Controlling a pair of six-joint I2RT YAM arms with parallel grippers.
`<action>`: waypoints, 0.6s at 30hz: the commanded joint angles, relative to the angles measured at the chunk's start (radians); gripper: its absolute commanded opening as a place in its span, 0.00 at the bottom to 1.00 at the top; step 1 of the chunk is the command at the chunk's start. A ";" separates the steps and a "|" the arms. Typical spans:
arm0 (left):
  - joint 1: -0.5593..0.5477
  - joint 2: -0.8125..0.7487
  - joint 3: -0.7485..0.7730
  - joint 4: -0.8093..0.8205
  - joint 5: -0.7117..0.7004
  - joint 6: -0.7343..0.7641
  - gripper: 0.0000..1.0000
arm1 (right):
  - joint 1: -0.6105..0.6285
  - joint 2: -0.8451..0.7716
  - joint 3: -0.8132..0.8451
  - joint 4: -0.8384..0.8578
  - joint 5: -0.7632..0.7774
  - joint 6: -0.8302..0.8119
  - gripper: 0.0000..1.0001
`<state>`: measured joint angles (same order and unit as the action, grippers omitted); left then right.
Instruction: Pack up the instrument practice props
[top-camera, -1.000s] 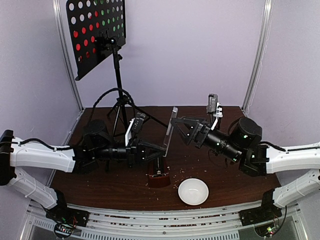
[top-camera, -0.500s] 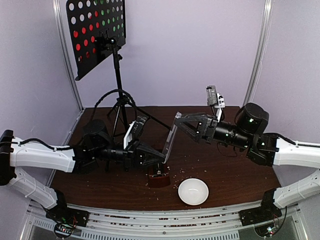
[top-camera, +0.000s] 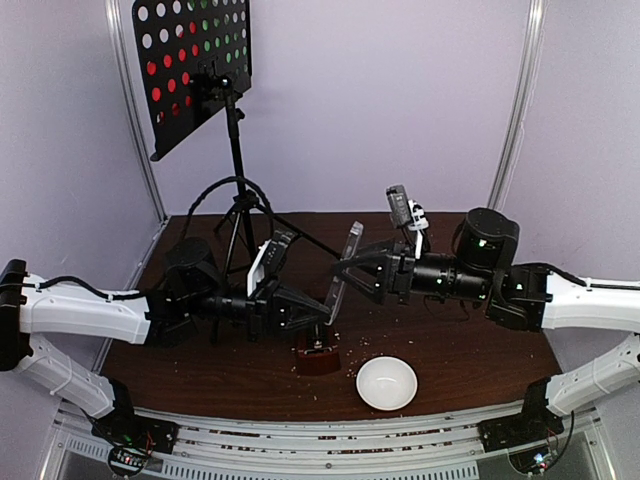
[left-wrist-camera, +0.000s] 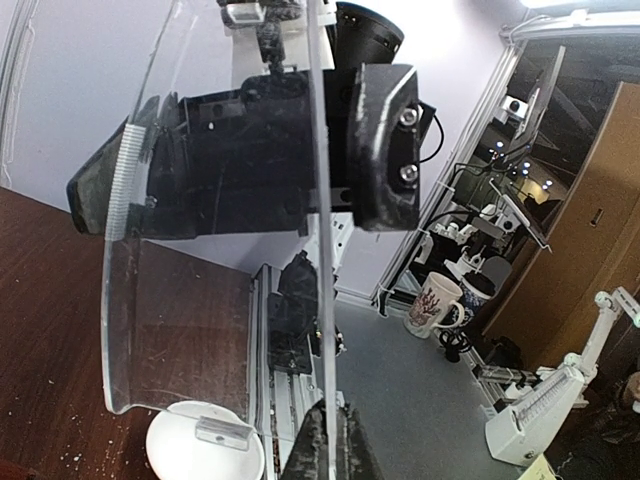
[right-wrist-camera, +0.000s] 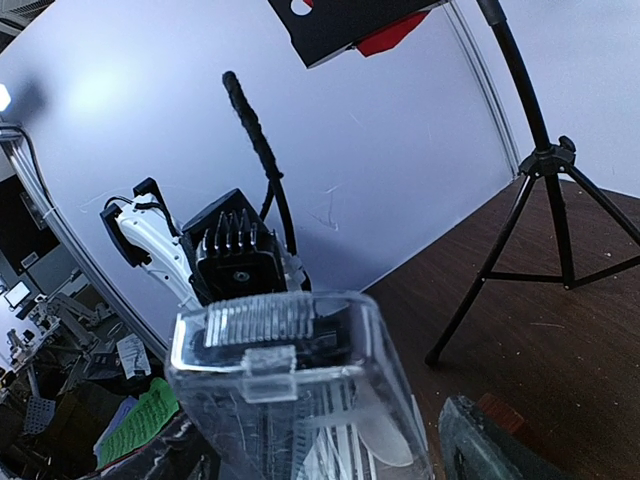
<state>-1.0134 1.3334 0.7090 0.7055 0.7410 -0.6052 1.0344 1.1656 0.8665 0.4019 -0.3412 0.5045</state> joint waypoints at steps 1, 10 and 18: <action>0.002 0.001 0.028 0.042 0.001 0.001 0.00 | 0.011 0.000 0.022 -0.006 0.028 -0.023 0.75; 0.002 0.006 0.024 0.039 -0.008 0.004 0.00 | 0.012 -0.017 -0.006 0.029 0.050 -0.037 0.58; 0.004 -0.086 -0.073 -0.049 -0.225 0.040 0.52 | 0.014 -0.080 -0.077 0.023 0.174 -0.072 0.57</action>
<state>-1.0134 1.3201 0.6952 0.6811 0.6621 -0.5926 1.0431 1.1404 0.8299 0.4061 -0.2661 0.4656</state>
